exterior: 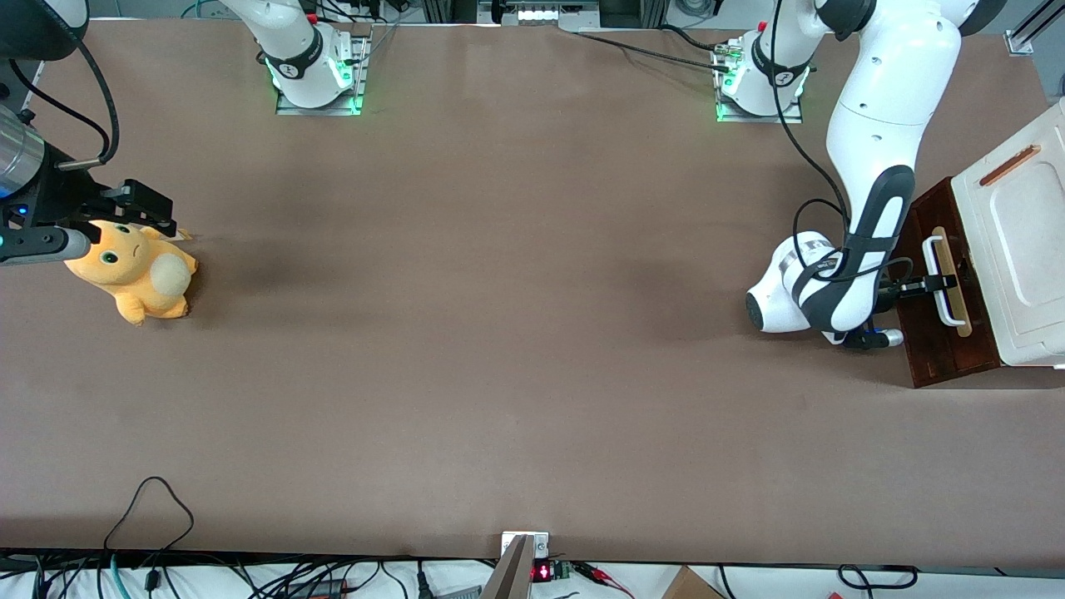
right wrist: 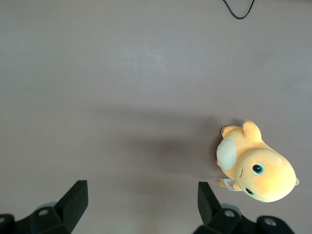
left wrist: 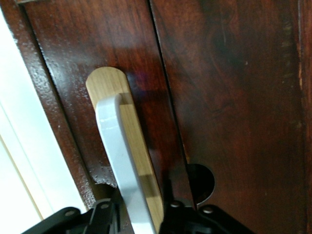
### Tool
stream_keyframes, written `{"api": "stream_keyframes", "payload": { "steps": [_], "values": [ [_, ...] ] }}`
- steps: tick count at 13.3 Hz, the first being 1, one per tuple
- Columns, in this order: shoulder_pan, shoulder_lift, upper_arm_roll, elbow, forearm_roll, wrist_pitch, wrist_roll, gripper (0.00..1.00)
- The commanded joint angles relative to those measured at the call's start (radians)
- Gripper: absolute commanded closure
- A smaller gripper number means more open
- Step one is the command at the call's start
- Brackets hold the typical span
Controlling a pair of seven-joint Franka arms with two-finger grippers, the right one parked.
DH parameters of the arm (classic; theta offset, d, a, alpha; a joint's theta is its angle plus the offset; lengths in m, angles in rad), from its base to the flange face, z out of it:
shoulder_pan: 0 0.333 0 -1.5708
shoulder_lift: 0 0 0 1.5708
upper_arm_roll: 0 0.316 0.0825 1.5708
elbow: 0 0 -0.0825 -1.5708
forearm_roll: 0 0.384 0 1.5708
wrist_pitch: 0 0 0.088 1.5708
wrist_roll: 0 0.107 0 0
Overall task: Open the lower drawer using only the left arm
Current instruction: 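Close the left gripper on the white handle bar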
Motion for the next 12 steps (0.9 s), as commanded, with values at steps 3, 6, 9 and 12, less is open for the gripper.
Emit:
{"api": "stream_keyframes", "payload": {
  "steps": [3,6,9,12],
  "values": [
    [0.004,-0.003,-0.002,-0.009,0.007,-0.009,-0.018,0.75],
    [0.004,-0.003,-0.002,-0.009,0.007,-0.009,-0.027,0.75],
    [0.001,-0.003,-0.002,-0.009,0.007,-0.011,-0.028,0.75],
    [-0.007,-0.004,-0.002,-0.005,0.006,-0.011,-0.028,0.75]
  ]
}}
